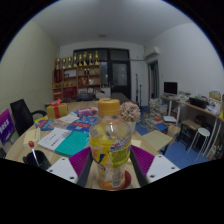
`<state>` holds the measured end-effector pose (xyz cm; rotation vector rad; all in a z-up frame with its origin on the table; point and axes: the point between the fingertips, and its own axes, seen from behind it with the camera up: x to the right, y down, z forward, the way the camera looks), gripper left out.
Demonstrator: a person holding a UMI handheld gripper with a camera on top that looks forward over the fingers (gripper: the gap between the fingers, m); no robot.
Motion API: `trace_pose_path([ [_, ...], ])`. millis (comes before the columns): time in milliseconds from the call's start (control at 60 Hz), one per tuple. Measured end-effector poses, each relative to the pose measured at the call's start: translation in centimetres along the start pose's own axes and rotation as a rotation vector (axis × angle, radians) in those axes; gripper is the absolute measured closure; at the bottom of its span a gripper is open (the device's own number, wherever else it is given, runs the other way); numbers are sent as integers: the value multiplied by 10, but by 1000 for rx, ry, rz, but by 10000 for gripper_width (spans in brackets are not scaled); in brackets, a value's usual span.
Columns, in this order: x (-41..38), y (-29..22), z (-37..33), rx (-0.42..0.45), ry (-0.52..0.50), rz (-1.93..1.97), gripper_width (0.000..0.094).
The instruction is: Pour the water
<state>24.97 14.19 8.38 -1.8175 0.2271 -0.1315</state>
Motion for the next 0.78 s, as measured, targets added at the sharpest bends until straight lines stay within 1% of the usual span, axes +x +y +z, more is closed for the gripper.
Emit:
trace_pose_path([
  [33, 2, -1, -10, -12, 13, 8, 119],
  [50, 2, -1, -15, -16, 19, 12, 106],
  [67, 29, 4, -6, -18, 18, 14, 99],
  [83, 18, 0, -10, -24, 25, 18, 90],
  [100, 0, -3, -28, -31, 33, 21, 94],
  [150, -7, -4, -52, -54, 40, 26, 104],
  [167, 8, -2, -49, -60, 39, 25, 106],
  [217, 1, -5, -78, -81, 64, 22, 106],
  [350, -36, -16, -156, -133, 121, 16, 103],
  [517, -87, -17, -255, -203, 156, 9, 108],
  [700, -142, -29, -333, -194, 201, -37, 127],
  [783, -163, -30, -355, -197, 200, -43, 129],
])
